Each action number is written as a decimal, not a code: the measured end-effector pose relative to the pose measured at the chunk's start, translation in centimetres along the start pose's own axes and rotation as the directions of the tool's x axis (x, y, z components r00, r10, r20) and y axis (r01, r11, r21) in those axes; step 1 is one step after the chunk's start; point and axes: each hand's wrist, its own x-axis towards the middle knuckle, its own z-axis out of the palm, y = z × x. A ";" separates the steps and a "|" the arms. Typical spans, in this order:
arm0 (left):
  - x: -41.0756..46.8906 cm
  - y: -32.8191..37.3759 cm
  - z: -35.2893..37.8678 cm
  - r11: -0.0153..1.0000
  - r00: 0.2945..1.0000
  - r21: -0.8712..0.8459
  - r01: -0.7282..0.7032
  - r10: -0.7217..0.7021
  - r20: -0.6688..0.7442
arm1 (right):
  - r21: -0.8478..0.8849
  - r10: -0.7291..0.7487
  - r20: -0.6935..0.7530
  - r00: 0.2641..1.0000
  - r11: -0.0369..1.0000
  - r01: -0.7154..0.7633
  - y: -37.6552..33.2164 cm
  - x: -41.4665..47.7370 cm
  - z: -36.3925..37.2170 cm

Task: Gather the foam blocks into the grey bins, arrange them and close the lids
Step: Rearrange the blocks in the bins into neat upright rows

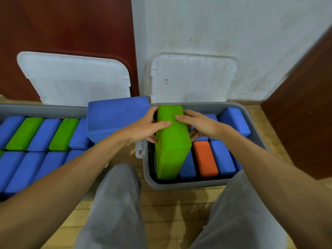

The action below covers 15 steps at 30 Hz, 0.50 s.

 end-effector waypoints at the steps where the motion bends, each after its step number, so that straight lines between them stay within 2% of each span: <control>1: 0.2 -0.7 0.1 1.000 1.000 0.009 0.023 -0.023 0.007 | 0.023 0.025 0.022 0.999 0.999 -0.026 0.6 0.2 0.2; 3: 0.6 -2.2 0.4 0.997 0.997 0.049 0.065 -0.066 0.026 | 0.021 0.057 0.070 0.996 0.998 -0.058 1.7 0.6 0.7; 5: 0.7 -3.6 1.0 0.986 0.994 0.140 0.087 -0.095 0.049 | -0.065 0.098 0.097 0.990 0.994 -0.092 2.9 1.3 1.3; 8: 1.2 -5.8 2.3 0.945 0.996 0.317 0.084 -0.091 0.009 | -0.198 0.168 0.009 0.986 0.967 -0.163 4.9 2.6 2.7; 10: 1.7 -7.2 2.9 0.910 0.996 0.405 0.088 -0.081 -0.036 | -0.232 0.160 -0.051 0.986 0.958 -0.167 5.8 3.1 3.3; 13: 2.0 -8.1 2.7 0.904 0.996 0.418 0.086 -0.062 -0.072 | -0.289 0.122 -0.107 0.987 0.946 -0.148 6.3 3.5 3.2; 15: 1.8 -7.8 1.8 0.914 0.996 0.405 0.035 0.003 -0.092 | -0.332 0.084 -0.145 0.986 0.934 -0.129 6.0 3.8 3.2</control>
